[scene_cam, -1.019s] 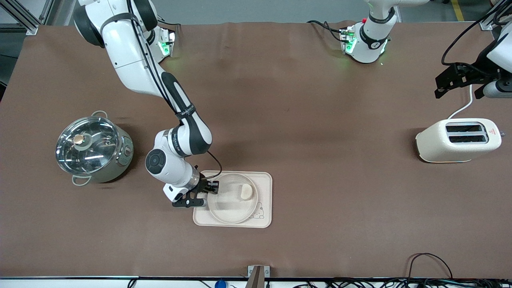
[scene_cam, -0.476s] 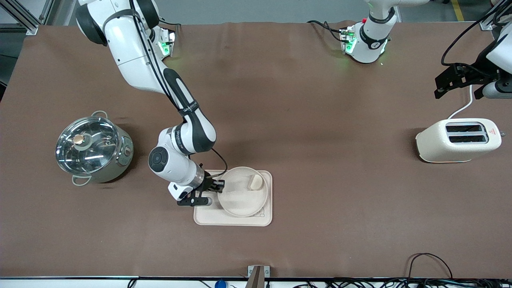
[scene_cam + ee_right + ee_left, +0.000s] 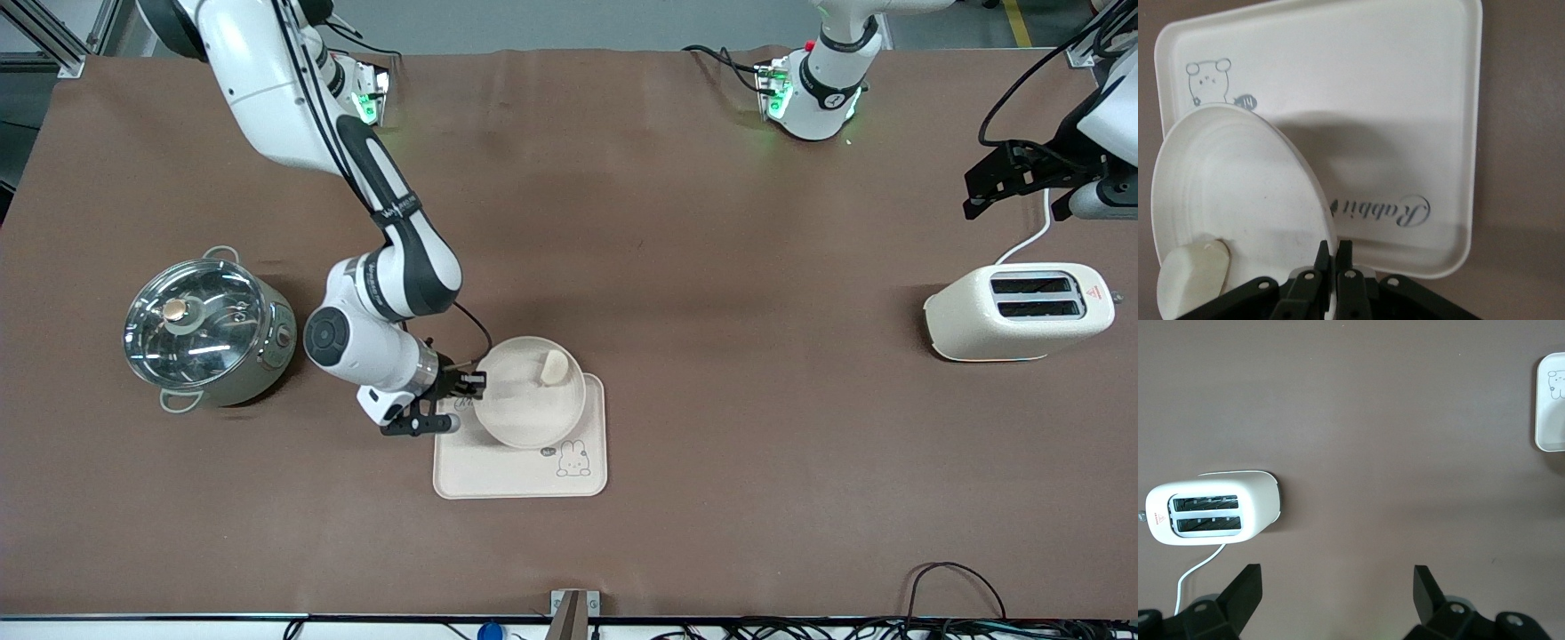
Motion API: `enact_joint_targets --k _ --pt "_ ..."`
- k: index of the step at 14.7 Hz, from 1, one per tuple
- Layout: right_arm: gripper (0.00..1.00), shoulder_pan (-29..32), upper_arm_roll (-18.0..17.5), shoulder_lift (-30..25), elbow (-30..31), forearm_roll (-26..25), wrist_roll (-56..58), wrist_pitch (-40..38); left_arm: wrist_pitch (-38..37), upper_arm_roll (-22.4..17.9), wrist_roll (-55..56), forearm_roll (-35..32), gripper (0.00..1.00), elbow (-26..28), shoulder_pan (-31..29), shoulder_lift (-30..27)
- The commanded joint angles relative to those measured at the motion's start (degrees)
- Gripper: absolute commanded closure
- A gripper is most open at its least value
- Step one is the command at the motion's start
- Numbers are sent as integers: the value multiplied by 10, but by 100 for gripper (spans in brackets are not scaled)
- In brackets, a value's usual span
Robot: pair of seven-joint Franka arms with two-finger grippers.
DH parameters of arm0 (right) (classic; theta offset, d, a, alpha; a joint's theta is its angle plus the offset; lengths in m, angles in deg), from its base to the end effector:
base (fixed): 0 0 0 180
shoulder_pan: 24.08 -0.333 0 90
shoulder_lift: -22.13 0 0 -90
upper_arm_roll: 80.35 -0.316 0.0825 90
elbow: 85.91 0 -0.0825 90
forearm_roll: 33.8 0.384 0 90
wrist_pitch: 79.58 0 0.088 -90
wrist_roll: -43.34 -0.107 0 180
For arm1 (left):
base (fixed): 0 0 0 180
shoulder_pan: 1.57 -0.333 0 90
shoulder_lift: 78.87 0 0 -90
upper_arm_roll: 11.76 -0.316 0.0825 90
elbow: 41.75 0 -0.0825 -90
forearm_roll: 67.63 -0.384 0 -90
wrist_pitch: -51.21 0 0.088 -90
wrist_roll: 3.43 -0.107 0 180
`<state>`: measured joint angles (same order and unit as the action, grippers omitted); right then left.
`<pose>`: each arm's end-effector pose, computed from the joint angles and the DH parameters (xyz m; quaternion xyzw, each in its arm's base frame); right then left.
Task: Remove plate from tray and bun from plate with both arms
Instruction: 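Grasp the plate rim with the right gripper and lift it, then carry the plate off the tray and set it on the table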
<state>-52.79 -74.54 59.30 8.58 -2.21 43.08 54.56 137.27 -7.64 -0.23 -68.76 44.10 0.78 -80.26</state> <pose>0.6314 0.2849 0.2414 -0.9848 -0.0193 0.0088 0.1721 0.5368 -0.0592 0.6656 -0.9995 0.0277 -0.0148 0.0095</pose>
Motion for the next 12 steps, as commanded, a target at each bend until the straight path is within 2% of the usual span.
enact_joint_targets --k 1,5,8,12 --pt "100 15 -5 -98 146 35 88 8 -5 -1 -10 2 0 -7 2 2" --pt "100 16 -6 -154 247 47 133 16 -5 5 -9 2 0 -7 2 2" --pt "100 -22 -7 -167 306 67 132 75 -5 5 -9 2 0 -7 2 3" --pt "100 -48 -7 -159 313 107 132 111 -5 6 -9 1 0 -7 3 6"
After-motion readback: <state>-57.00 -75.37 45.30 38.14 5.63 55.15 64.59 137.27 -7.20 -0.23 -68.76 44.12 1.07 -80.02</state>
